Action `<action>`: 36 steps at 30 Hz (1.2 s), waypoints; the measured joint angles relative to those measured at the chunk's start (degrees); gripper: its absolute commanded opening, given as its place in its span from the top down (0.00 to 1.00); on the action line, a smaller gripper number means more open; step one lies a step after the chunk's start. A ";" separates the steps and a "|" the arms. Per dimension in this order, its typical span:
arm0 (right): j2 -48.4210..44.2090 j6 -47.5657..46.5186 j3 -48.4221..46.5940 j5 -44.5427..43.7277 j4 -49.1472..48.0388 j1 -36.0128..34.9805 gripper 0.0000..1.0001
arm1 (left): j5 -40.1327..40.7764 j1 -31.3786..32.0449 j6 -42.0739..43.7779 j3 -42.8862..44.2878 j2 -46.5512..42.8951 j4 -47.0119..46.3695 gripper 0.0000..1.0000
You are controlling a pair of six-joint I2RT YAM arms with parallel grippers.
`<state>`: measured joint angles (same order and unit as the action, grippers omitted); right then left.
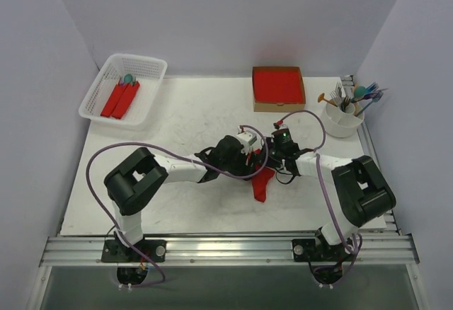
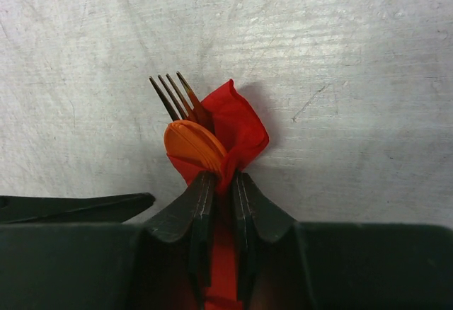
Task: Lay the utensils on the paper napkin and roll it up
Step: Pick up the napkin from the center of the board.
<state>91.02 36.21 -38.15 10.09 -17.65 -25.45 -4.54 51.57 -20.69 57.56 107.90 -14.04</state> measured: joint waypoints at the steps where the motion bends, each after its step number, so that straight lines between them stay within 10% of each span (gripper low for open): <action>1: 0.00 0.07 0.00 0.00 -0.04 0.00 1.00 | -0.15 -0.37 -0.02 -0.13 -0.83 0.85 0.27; 15: -0.72 1.92 2.56 3.08 -4.02 1.11 1.00 | -1.49 -6.64 -0.22 -6.80 -19.21 6.62 0.23; 36: -8.15 2.62 3.93 8.96 4.42 4.44 1.00 | -5.14 -8.17 -6.40 -19.34 -20.90 -2.34 0.16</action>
<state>82.87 38.83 -34.22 19.05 -13.23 -21.02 -9.67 43.40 -27.09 38.22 87.00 -16.38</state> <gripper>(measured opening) 0.112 0.833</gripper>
